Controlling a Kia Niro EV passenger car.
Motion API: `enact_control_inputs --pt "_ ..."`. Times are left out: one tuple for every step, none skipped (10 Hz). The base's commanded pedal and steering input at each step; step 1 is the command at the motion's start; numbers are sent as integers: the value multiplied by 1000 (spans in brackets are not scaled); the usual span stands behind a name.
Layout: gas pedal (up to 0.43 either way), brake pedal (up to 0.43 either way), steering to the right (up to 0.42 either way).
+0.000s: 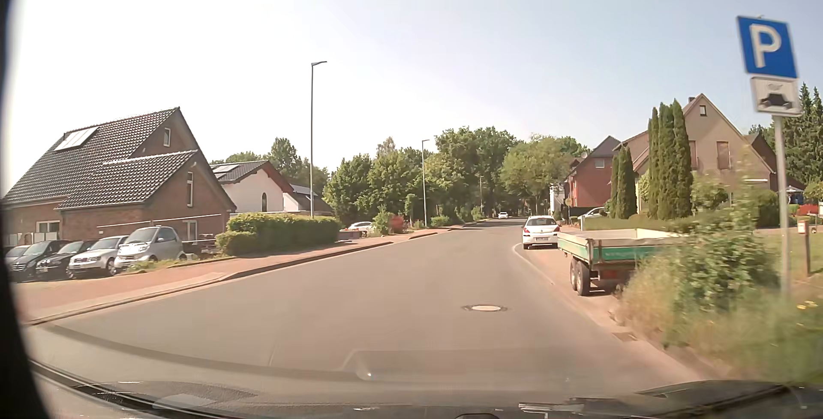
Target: Follow the waypoints while adhering to traffic rules and regulations
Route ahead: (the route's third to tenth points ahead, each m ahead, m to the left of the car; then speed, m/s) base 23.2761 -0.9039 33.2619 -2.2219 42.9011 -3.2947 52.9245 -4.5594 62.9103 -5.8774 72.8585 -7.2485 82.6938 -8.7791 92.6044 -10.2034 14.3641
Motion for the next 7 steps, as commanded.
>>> enact_control_inputs --pt "189 0 24" --pt "189 0 24" --pt "189 0 24" --pt "189 0 24" --pt "189 0 24" --pt "189 0 24" --pt "189 0 23"
